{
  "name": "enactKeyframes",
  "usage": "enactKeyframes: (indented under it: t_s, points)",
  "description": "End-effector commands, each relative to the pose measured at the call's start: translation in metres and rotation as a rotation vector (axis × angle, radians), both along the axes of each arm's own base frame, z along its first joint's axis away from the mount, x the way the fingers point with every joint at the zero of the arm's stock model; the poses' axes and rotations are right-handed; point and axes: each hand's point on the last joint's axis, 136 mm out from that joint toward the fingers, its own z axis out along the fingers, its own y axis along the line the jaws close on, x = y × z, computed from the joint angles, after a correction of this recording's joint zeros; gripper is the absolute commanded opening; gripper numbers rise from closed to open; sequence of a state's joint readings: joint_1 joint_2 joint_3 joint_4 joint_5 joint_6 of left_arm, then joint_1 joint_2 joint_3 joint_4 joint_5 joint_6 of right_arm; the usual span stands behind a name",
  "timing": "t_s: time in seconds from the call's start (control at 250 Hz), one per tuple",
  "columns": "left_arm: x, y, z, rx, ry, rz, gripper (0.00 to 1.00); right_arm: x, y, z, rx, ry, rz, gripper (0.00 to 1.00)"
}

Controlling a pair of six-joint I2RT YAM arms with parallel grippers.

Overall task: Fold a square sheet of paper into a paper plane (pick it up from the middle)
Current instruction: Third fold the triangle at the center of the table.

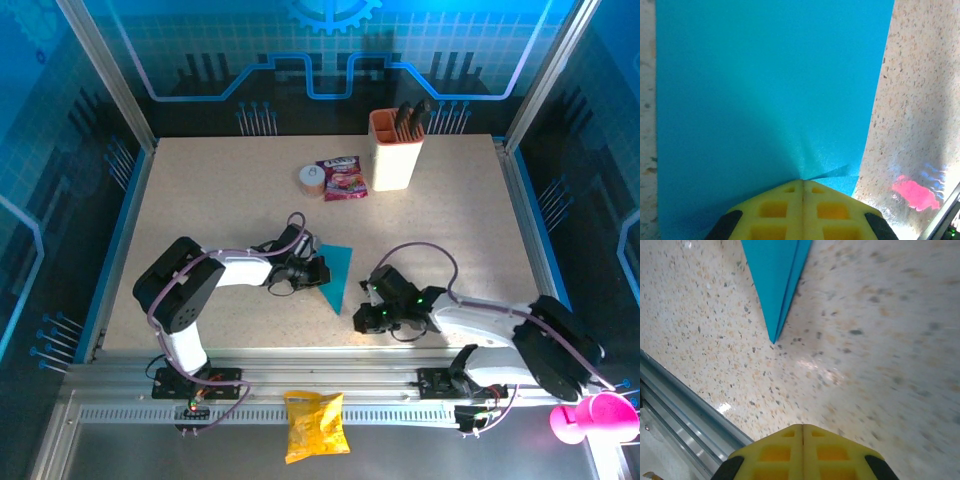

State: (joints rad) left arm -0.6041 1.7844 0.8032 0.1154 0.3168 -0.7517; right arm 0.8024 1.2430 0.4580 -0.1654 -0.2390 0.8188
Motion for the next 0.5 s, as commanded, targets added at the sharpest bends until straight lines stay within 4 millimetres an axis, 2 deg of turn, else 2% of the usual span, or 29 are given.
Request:
enactKeyframes:
  t_s: [0.0, 0.148, 0.32, 0.495]
  points:
    - [-0.022, 0.040, -0.043, 0.144, 0.128, 0.139, 0.00, 0.002, -0.011, 0.012, -0.059, 0.008, -0.006, 0.00]
    - [-0.029, 0.047, -0.045, 0.150, 0.138, 0.235, 0.00, 0.021, 0.013, 0.021, -0.003, -0.023, -0.017, 0.00]
    - [-0.032, 0.052, -0.040, 0.163, 0.117, 0.303, 0.00, 0.041, 0.040, 0.016, 0.026, -0.034, -0.020, 0.00]
    - [-0.027, 0.049, -0.029, 0.158, 0.093, 0.306, 0.00, 0.059, 0.060, 0.011, 0.045, -0.041, -0.015, 0.00]
